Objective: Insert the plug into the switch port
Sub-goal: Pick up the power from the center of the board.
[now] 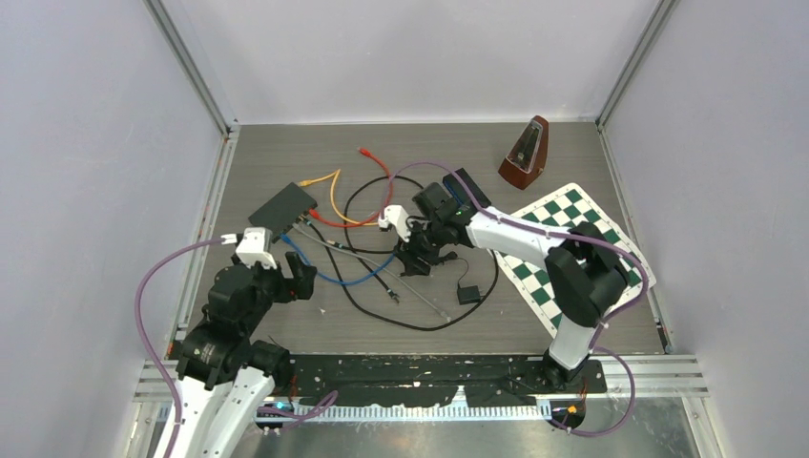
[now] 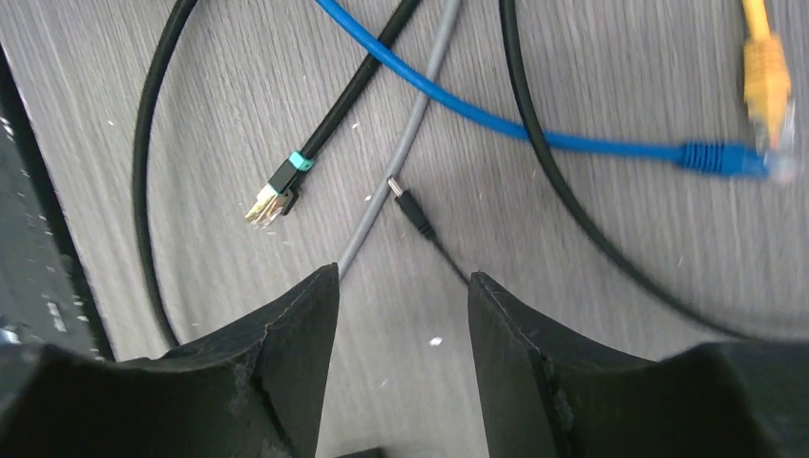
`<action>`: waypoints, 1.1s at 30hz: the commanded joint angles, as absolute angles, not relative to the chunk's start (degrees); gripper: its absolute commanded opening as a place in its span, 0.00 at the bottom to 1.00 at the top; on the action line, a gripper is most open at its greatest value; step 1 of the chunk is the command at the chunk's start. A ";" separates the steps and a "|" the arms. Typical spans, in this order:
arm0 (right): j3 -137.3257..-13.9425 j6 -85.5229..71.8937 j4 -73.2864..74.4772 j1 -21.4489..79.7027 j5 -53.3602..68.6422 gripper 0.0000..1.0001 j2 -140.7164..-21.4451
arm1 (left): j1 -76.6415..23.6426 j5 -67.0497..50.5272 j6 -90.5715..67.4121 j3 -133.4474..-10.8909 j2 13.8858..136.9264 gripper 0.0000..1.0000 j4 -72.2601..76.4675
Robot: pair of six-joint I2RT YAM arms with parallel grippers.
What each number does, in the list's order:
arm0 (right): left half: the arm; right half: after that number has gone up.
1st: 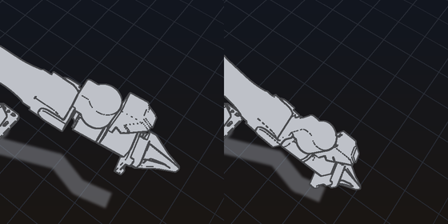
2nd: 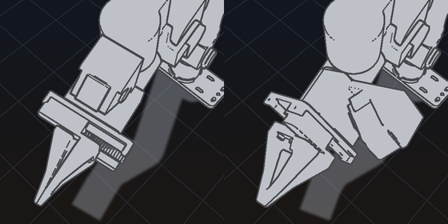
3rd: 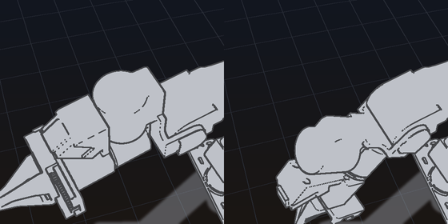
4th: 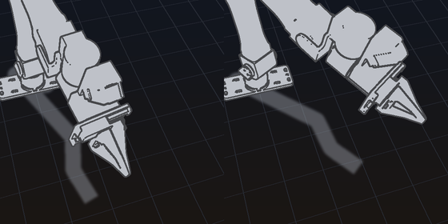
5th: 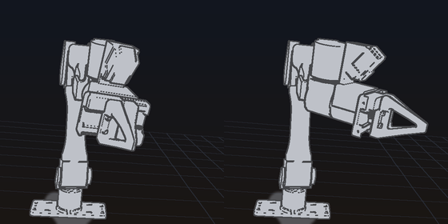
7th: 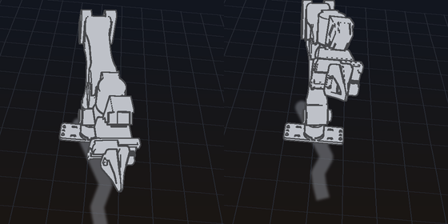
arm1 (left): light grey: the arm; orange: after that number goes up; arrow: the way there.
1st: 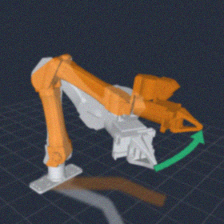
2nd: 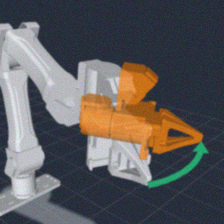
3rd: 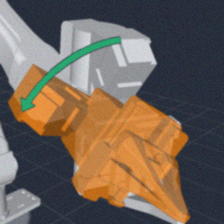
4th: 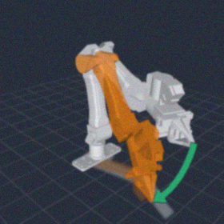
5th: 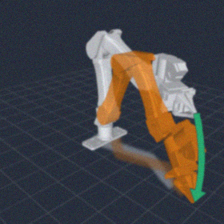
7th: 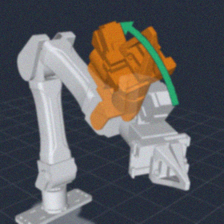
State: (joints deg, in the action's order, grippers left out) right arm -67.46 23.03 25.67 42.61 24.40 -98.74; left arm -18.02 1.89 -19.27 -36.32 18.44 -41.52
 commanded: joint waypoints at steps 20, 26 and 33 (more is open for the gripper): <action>-77.90 60.88 33.83 41.62 32.11 0.47 -112.53 | -18.19 12.05 -19.39 -38.96 17.58 0.86 -42.91; -77.38 59.83 34.00 42.34 31.23 0.42 -112.65 | -18.19 12.40 -19.42 -38.76 17.51 0.86 -42.87; -78.84 58.09 34.69 43.59 29.27 0.38 -114.85 | -18.19 12.57 -19.42 -38.76 17.53 0.87 -43.05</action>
